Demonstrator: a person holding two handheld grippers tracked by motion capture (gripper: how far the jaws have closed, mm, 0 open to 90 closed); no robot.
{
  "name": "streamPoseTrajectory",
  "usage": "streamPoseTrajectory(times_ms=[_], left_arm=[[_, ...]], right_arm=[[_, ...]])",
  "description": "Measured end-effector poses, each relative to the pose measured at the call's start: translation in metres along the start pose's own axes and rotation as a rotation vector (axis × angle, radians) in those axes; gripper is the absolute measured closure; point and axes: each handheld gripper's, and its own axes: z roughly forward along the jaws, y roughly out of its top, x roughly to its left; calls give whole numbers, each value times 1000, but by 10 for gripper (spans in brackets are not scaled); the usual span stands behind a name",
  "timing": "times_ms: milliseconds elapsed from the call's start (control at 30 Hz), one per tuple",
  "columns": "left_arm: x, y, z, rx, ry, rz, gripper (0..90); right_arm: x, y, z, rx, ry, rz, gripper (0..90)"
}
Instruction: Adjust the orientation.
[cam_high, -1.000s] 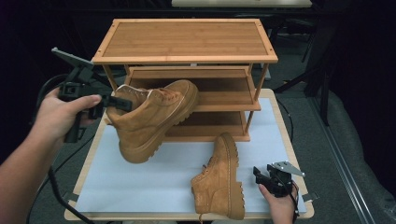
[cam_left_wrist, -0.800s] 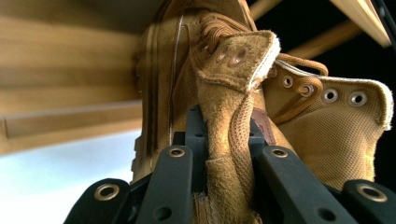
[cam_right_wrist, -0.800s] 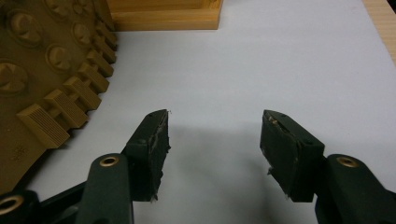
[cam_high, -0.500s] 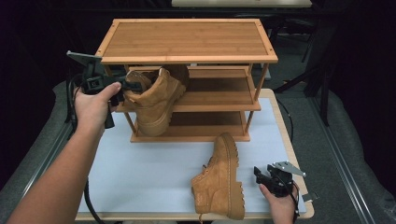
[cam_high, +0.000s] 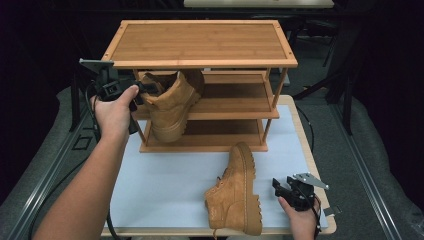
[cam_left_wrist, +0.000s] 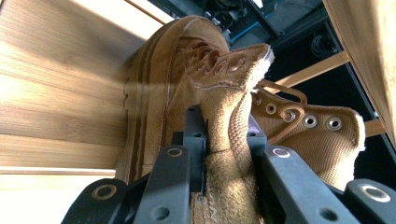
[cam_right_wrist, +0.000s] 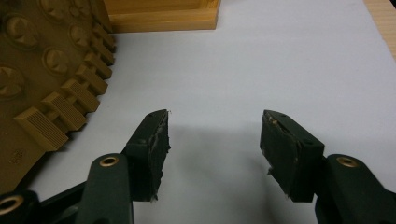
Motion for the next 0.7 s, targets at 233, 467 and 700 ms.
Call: streamPoseTrajectory(times_ms=[233, 467, 700], left_arm=[[-3, -6, 7, -64, -2, -43, 771], [-12, -8, 14, -79, 2, 63, 651], [-7, -6, 10, -49, -59, 69, 512]], right_arm=[[1, 1, 0, 10, 0, -7, 418], [-1, 1, -1, 4, 7, -2, 417], [2, 1, 1, 2, 11, -12, 417]])
